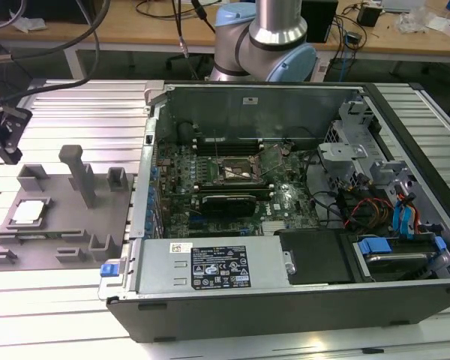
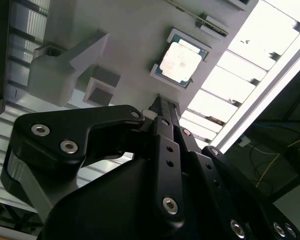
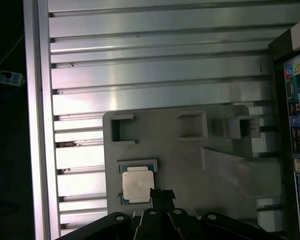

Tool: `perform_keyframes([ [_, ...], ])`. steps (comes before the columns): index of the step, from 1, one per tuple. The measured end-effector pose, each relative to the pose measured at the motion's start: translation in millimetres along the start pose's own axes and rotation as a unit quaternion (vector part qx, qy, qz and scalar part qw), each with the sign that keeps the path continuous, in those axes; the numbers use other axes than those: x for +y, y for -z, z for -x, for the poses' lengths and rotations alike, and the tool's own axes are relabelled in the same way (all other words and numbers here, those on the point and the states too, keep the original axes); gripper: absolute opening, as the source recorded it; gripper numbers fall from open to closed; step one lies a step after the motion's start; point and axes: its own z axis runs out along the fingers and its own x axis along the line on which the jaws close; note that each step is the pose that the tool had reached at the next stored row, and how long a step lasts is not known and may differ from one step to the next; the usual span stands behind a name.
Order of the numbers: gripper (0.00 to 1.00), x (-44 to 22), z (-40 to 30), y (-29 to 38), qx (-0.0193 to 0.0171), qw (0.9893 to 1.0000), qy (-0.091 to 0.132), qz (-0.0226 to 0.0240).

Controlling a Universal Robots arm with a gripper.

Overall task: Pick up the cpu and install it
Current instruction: 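Pick up the cpu and move it towards the insertion slot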

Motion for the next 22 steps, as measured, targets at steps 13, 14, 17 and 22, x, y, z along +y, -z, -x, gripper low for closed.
perform_keyframes([
  [13, 0.11, -1.0, -4.8, -14.8, -0.0001, 1.0000, 0.000, -0.0001],
  [14, 0.11, -1.2, -6.1, -17.1, -0.0002, 1.0000, 0.000, -0.0001],
  [17, 0.11, -1.9, -10.6, -23.4, -0.0005, 1.0000, 0.000, 0.0000],
  [22, 0.11, -2.7, -17.3, -31.0, -0.0006, 1.0000, 0.001, 0.0000],
])
